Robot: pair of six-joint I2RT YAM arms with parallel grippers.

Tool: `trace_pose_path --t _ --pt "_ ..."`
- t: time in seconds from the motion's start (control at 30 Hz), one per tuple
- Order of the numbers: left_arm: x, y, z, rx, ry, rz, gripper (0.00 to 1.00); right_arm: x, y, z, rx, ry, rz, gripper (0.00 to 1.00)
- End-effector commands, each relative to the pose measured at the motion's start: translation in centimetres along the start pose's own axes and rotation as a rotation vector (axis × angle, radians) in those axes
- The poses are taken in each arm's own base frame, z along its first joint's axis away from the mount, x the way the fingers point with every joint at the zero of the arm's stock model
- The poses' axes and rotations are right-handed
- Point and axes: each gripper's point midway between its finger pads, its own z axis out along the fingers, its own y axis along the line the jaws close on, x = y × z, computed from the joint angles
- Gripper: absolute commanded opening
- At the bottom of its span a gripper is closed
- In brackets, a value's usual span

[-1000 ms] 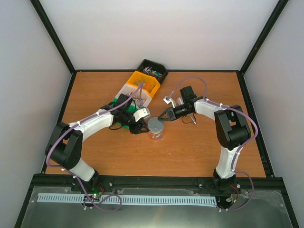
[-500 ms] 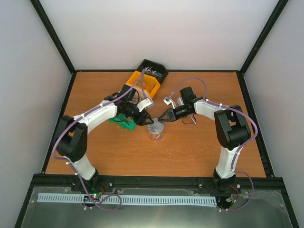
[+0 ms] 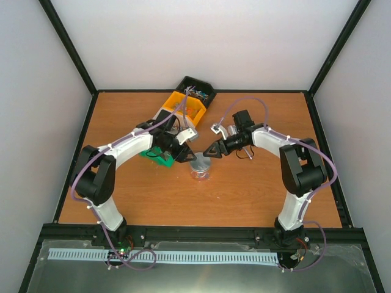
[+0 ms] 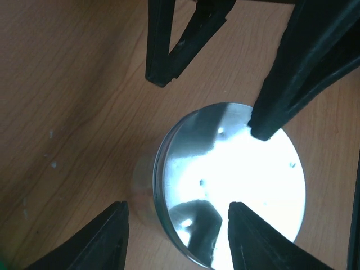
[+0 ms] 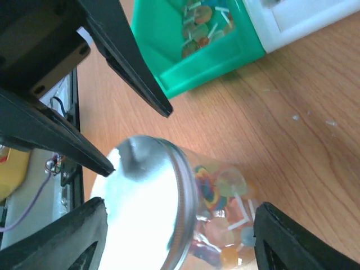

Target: Pack the candies

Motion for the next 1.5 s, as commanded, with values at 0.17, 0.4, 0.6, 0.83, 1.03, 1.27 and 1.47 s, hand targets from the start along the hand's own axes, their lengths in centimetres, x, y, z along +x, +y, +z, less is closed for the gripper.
trace_pose_path --t 0.17,0.4,0.6,0.83,1.03,1.27,1.47 --pt "-3.2 -1.6 -4.4 -0.062 -0.042 0.179 0.64 -4.4 2.4 -4.5 0.146 -0.150 -0.412 0.86" --pt "-6.0 -1.8 -7.2 -0.144 -0.117 0.227 1.00 -10.0 3.7 -9.2 0.324 -0.378 -0.579 1.00" --pt "-8.4 -0.9 -7.4 -0.188 -0.249 0.152 1.00 -10.1 5.5 -9.6 0.261 -0.509 -0.621 1.00" --pt "-6.7 0.1 -6.7 -0.118 -0.138 0.092 1.00 -3.5 6.5 -7.4 0.172 -0.533 -0.717 1.00" --pt "-6.8 -0.8 -7.3 -0.109 -0.178 0.137 1.00 1.2 4.9 -4.8 0.134 -0.423 -0.672 1.00" --pt "-5.9 -0.7 -6.9 -0.105 -0.157 0.140 1.00 4.6 3.1 -0.9 0.184 -0.321 -0.680 1.00" --pt "-4.9 -1.1 -7.1 -0.113 -0.131 0.160 1.00 5.8 1.1 1.6 0.211 -0.281 -0.689 1.00"
